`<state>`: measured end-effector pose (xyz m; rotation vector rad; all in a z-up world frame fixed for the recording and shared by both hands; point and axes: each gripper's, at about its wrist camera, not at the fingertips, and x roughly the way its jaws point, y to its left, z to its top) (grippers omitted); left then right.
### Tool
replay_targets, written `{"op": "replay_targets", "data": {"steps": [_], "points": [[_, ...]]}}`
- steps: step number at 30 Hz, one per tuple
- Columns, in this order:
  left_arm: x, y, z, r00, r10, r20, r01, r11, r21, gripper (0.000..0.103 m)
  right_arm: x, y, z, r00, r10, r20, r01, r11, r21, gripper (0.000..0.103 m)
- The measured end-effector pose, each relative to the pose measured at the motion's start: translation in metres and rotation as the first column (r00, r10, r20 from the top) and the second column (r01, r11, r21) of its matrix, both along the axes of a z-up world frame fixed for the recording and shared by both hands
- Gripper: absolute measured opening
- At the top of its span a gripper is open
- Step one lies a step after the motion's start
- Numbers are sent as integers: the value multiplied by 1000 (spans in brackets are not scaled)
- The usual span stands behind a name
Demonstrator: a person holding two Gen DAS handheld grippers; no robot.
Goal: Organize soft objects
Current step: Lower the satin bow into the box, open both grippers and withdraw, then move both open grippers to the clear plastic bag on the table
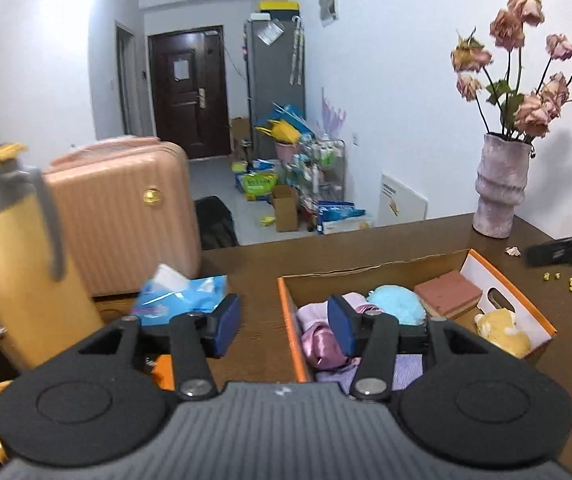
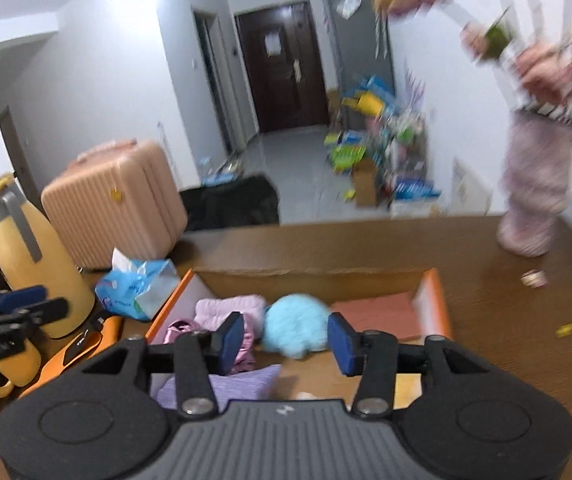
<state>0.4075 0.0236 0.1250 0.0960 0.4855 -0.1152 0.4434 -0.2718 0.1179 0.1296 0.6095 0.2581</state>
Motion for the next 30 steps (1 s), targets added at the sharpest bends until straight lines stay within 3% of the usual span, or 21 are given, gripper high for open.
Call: {"op": "replay_targets", "data": {"steps": [9, 15, 20, 23, 25, 30], "points": [[-97, -6, 19, 999, -2, 47, 3, 1000, -11, 54, -111, -26, 21, 991, -17, 132, 18, 1000, -7, 52], [-204, -1, -9, 990, -62, 130, 69, 997, -47, 68, -214, -11, 3, 964, 48, 260, -39, 998, -41, 56], [-283, -1, -49, 985, -67, 159, 77, 995, -60, 75, -300, 3, -25, 935, 103, 340, -87, 994, -62, 72], [-321, -1, -68, 986, -33, 163, 48, 995, -87, 79, -337, 11, -49, 931, 113, 346, -99, 993, -60, 81], [-337, -1, -77, 988, -70, 139, 86, 989, -117, 81, -355, 16, -68, 936, 132, 327, -126, 991, -39, 84], [-340, -11, -75, 983, -118, 144, 133, 986, -104, 81, -373, 26, -93, 961, 142, 239, -142, 990, -16, 84]]}}
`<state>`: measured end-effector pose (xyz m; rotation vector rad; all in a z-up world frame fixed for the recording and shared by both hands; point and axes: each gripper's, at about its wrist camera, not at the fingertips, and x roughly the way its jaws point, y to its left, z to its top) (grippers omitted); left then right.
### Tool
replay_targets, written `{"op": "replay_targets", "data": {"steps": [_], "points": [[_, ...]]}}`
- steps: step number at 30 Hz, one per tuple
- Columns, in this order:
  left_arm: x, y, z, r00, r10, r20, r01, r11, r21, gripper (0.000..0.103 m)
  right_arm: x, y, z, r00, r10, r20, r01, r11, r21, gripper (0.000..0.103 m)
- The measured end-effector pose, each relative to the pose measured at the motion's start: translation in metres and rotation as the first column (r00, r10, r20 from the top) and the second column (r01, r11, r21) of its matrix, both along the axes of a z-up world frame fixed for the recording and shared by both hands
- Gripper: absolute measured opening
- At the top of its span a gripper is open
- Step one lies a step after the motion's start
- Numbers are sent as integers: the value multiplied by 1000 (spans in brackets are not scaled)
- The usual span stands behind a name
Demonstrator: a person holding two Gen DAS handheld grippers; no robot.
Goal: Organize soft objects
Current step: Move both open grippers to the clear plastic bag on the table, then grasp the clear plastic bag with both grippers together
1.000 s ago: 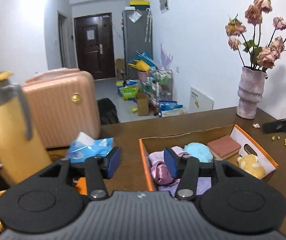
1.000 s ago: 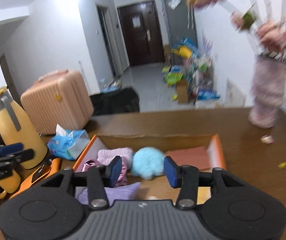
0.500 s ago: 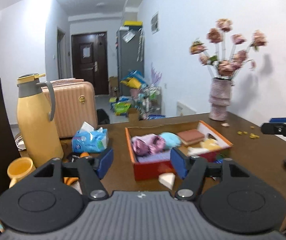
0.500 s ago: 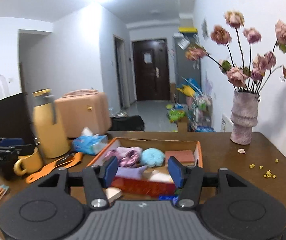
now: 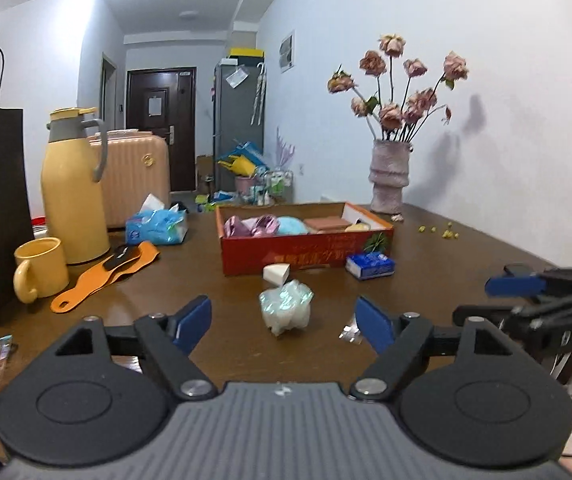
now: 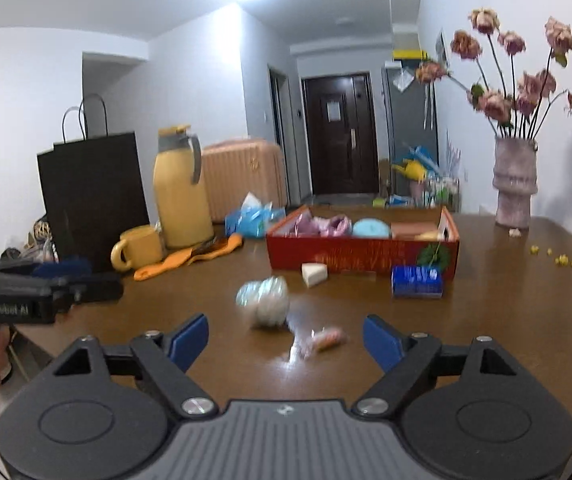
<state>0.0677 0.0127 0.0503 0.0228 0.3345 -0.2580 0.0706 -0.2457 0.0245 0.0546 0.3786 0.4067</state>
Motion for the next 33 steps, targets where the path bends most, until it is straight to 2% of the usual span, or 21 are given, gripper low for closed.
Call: {"op": "replay_targets", "data": {"steps": [5, 10, 14, 16, 19, 21, 25, 26, 28, 30, 32, 33], "points": [[7, 0, -9, 999, 10, -39, -11, 1000, -8, 81, 3, 0, 2, 1000, -23, 14, 23, 1000, -1, 84], [18, 3, -19, 997, 20, -76, -21, 1000, -15, 81, 15, -1, -7, 999, -34, -16, 35, 999, 6, 83], [40, 3, -33, 993, 27, -117, -28, 1000, -6, 80, 28, -1, -16, 998, -32, -45, 34, 999, 30, 82], [59, 5, -41, 987, 25, -156, -29, 999, -21, 79, 39, -2, -21, 998, -31, -57, 34, 998, 47, 79], [87, 11, -47, 981, 32, -192, -47, 996, -76, 72, 63, 2, -28, 996, -31, -82, 36, 997, 61, 73], [108, 17, -50, 977, 11, -212, -43, 989, -144, 71, 83, 8, -30, 994, -20, -107, 28, 997, 73, 71], [156, 30, -64, 953, -18, -304, -67, 961, -268, 54, 127, 26, -35, 989, 35, -144, -18, 993, 114, 69], [167, 33, -69, 943, -30, -333, -74, 952, -296, 49, 141, 34, -38, 987, 48, -151, -31, 993, 113, 67], [184, 38, -77, 928, -78, -366, -62, 933, -356, 48, 165, 48, -44, 982, 58, -179, -40, 994, 101, 56], [197, 42, -82, 918, -119, -379, -45, 917, -396, 42, 183, 56, -48, 977, 78, -199, -51, 990, 135, 54], [209, 45, -88, 906, -155, -393, -29, 906, -423, 22, 202, 61, -54, 966, 110, -235, -68, 981, 182, 35], [213, 45, -90, 901, -168, -400, -23, 902, -431, 19, 210, 65, -57, 956, 127, -263, -78, 979, 189, 17]]}}
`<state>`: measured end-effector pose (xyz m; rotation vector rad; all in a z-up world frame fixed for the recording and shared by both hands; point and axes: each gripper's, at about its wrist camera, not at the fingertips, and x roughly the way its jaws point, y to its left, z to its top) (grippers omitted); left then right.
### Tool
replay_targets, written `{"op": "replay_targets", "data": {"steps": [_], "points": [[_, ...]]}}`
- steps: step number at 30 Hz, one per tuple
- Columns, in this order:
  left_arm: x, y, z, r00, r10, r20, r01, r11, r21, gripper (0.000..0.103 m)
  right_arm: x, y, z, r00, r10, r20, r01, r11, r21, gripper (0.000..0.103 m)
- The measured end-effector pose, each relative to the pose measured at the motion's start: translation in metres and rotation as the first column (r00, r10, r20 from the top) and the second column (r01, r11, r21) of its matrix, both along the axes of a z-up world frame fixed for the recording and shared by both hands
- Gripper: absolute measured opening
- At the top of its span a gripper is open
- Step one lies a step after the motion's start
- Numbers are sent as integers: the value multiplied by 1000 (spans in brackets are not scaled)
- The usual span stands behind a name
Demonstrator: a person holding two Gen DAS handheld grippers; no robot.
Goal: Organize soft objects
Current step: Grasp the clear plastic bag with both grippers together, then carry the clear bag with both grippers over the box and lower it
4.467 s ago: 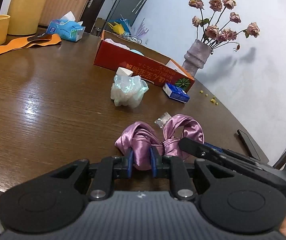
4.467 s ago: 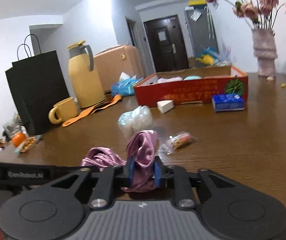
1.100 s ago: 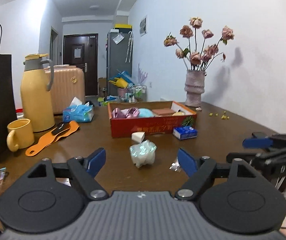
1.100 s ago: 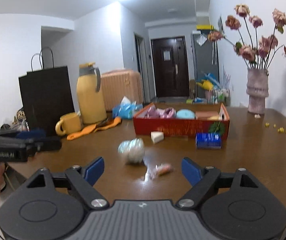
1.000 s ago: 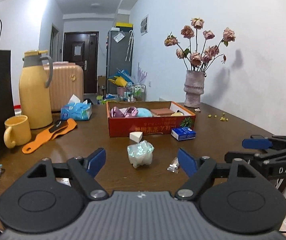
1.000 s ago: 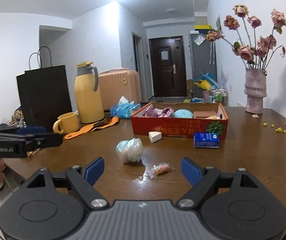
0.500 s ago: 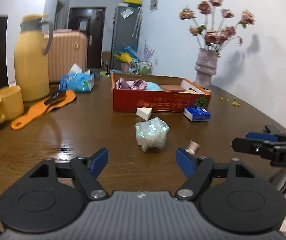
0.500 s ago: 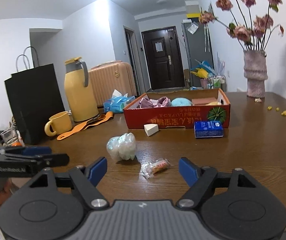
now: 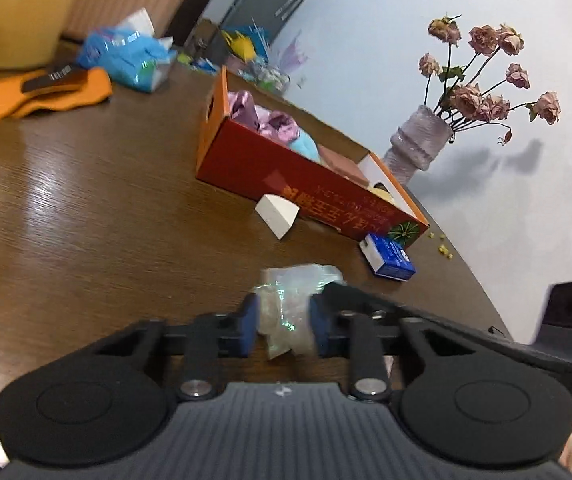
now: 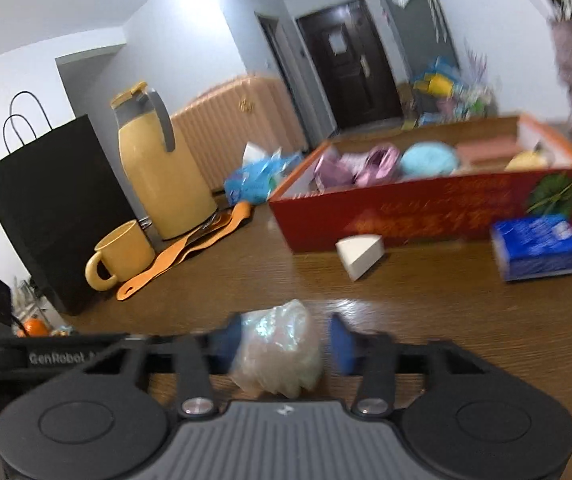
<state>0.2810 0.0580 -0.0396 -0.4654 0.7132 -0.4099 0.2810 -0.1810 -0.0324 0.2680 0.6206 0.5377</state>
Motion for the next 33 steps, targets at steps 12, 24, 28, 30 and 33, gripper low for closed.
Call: {"op": "replay_targets", "data": {"steps": [12, 24, 28, 30, 33], "points": [[2, -7, 3, 1000, -16, 3, 16, 1000, 5, 11, 13, 0, -14, 998, 29, -54, -27, 999, 44, 5], [-28, -68, 58, 981, -140, 135, 134, 990, 52, 9, -47, -52, 27, 996, -44, 82, 35, 994, 106, 4], [11, -97, 81, 965, -181, 191, 169, 983, 76, 9, -31, -80, 54, 986, -85, 143, 69, 992, 110, 4], [41, -112, 94, 958, -198, 206, 185, 979, 83, 9, -12, -89, 69, 977, -102, 190, 89, 993, 77, 3], [94, -135, 109, 948, -218, 231, 194, 974, 119, 9, 33, -102, 91, 966, -127, 227, 121, 992, 38, 3]]}}
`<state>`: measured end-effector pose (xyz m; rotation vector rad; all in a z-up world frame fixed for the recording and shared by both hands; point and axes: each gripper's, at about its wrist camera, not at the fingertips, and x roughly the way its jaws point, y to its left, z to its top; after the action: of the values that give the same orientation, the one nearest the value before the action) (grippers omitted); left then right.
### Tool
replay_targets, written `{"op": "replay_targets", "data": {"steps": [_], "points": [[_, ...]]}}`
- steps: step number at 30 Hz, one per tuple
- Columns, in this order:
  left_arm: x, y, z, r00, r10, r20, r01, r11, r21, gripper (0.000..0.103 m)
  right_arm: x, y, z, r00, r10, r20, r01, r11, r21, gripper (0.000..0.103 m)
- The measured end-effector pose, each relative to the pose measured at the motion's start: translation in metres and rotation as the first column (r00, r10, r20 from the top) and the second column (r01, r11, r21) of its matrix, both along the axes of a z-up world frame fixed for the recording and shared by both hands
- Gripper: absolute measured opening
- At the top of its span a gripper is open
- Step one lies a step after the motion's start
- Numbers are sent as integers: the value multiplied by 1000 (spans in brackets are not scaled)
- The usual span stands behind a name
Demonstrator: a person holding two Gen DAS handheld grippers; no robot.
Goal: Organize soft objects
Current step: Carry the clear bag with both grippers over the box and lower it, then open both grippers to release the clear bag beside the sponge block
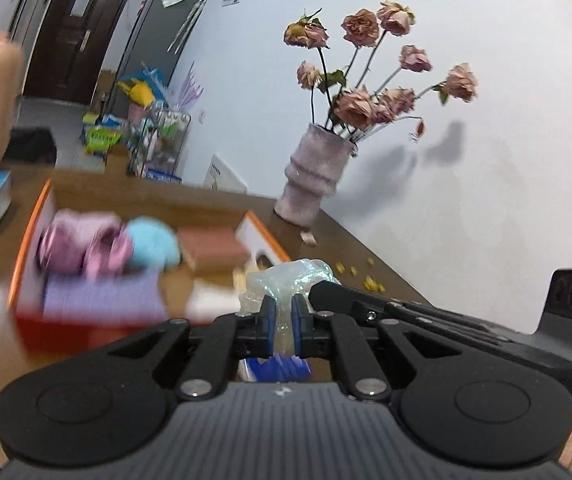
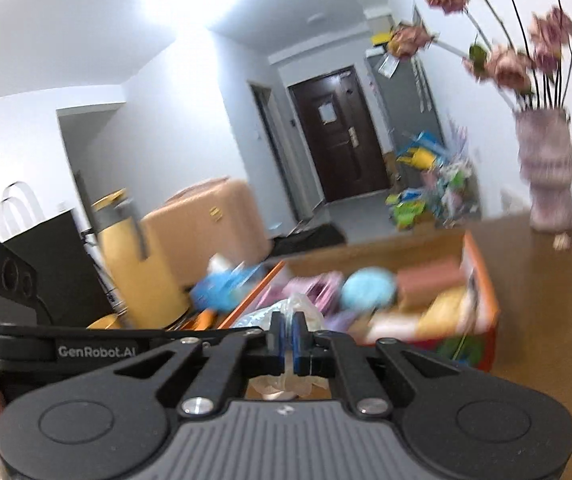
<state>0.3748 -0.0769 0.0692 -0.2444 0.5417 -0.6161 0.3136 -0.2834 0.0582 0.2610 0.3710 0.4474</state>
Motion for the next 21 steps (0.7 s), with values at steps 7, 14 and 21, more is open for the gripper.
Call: {"op": "replay_targets", "data": {"steps": [7, 14, 21], "points": [[116, -31, -29, 994, -13, -110, 19, 998, 56, 9, 125, -17, -9, 992, -84, -98, 81, 996, -36, 3], [175, -46, -80, 969, 18, -248, 11, 993, 117, 10, 210, -21, -67, 946, -173, -275, 145, 982, -119, 4], [172, -35, -87, 969, 39, -242, -2, 989, 151, 24, 218, -11, -86, 934, -225, -277, 166, 961, -222, 12]]}}
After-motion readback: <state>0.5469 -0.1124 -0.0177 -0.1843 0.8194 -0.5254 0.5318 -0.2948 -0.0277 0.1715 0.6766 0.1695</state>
